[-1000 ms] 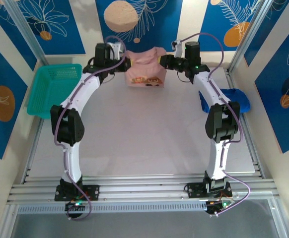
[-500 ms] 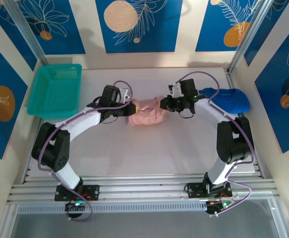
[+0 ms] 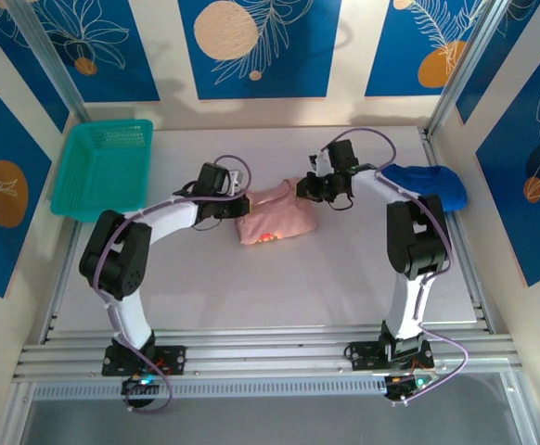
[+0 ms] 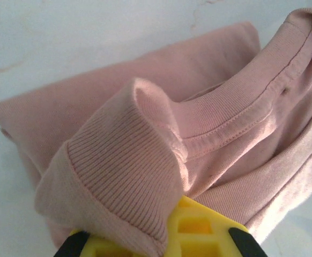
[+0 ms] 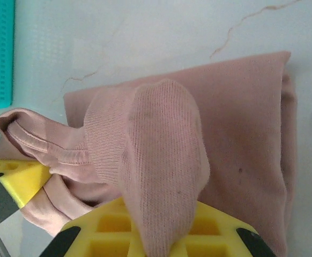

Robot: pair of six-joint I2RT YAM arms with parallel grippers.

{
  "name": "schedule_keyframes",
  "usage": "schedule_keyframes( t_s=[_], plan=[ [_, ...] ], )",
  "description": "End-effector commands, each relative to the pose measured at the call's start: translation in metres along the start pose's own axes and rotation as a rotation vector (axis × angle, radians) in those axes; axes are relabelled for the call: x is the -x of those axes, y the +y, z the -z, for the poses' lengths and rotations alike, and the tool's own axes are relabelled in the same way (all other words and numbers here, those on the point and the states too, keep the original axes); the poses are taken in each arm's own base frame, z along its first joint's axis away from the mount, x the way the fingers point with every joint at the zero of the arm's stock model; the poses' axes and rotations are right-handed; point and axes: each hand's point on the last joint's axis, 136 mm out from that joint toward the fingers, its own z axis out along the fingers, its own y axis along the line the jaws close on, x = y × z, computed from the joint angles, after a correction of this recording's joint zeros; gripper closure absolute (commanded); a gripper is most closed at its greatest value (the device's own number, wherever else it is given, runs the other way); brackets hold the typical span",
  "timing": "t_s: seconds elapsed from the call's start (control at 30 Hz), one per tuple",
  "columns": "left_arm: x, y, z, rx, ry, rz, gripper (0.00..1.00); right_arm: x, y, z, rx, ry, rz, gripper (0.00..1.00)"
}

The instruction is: Fold the inside-out t-shirt

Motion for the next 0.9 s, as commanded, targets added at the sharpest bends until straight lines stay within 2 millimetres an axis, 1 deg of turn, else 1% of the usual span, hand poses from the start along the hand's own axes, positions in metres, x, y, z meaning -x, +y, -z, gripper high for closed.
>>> schedule_keyframes(
  t_s=[0.0,0.07,0.17,0.2,0.23,0.27,0.33,0.43,0.5,0.57,0.63,0.7,0.73,0.8,0.87],
  plan=[
    [0.022,0.017,-0.005,0.06,-0.05,-0.037,1.0,0.011,-0.008,-0.007,-0.011,0.01,0.023,0.99],
    [0.025,0.024,-0.012,0.079,-0.042,-0.038,1.0,0.014,-0.015,-0.018,-0.017,0.026,0.016,0.97],
    [0.022,0.042,-0.023,0.154,-0.014,-0.021,1.0,0.022,-0.025,-0.035,-0.026,0.055,0.016,0.93],
    [0.019,0.05,-0.026,0.19,-0.007,-0.01,0.96,0.025,-0.029,-0.04,-0.035,0.068,0.015,0.89],
    [0.017,0.055,-0.028,0.214,-0.002,-0.001,0.92,0.026,-0.032,-0.042,-0.044,0.09,0.009,0.83],
    [0.016,0.058,-0.03,0.228,0.005,0.001,0.87,0.031,-0.035,-0.042,-0.056,0.096,0.008,0.77],
    [0.017,0.059,-0.03,0.234,0.016,-0.002,0.74,0.034,-0.038,-0.037,-0.071,0.108,-0.005,0.68],
    [0.026,0.058,-0.02,0.26,0.009,-0.018,0.62,0.043,-0.037,-0.015,-0.105,0.081,0.012,0.54],
    [0.034,0.064,-0.003,0.332,-0.01,-0.019,0.55,0.046,-0.033,0.007,-0.145,0.05,0.042,0.49],
    [0.038,0.068,0.014,0.392,-0.016,-0.022,0.49,0.043,-0.029,0.025,-0.165,0.029,0.052,0.45],
    [0.038,0.065,0.027,0.396,-0.027,-0.023,0.43,0.032,-0.022,0.032,-0.13,0.032,0.038,0.42],
    [0.033,0.054,0.034,0.338,-0.031,-0.01,0.38,0.019,-0.015,0.028,-0.068,0.057,0.003,0.38],
    [0.03,0.048,0.036,0.307,-0.028,-0.001,0.38,0.015,-0.012,0.024,-0.045,0.067,-0.009,0.37],
    [0.025,0.028,0.036,0.198,-0.023,0.01,0.37,0.01,-0.013,0.015,-0.031,0.078,-0.025,0.36],
    [0.023,0.008,0.033,0.082,-0.02,0.017,0.37,0.008,-0.017,0.007,-0.036,0.085,-0.042,0.35]
  ],
)
